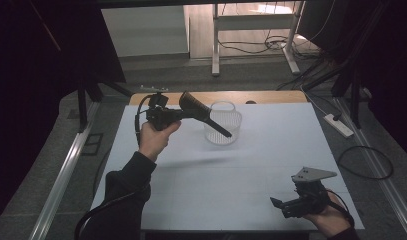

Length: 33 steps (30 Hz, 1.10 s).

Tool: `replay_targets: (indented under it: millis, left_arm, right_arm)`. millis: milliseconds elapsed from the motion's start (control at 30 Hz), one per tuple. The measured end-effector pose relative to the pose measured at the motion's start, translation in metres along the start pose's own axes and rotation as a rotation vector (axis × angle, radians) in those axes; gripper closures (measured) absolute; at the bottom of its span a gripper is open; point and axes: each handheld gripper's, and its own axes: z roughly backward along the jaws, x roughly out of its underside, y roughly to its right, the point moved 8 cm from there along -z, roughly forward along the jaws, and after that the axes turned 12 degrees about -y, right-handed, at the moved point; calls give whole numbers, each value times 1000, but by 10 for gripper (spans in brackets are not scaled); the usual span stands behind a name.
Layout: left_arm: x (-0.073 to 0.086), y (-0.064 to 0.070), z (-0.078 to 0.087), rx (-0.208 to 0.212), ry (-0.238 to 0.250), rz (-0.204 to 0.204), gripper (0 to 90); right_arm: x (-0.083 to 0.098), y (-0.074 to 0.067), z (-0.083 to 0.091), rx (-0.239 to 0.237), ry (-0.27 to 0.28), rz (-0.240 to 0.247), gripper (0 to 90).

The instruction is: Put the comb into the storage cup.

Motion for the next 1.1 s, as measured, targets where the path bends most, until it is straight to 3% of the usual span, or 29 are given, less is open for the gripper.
replay_targets:
  millis: [667,1100]
  left_arm:
    - [-17,-18,2,-50,44,26,832]
    - [-28,-26,-14,-80,51,38,832]
  right_arm:
    - [21,9,15,28,-14,-66,0]
    - [36,16,26,46,-9,-133,0]
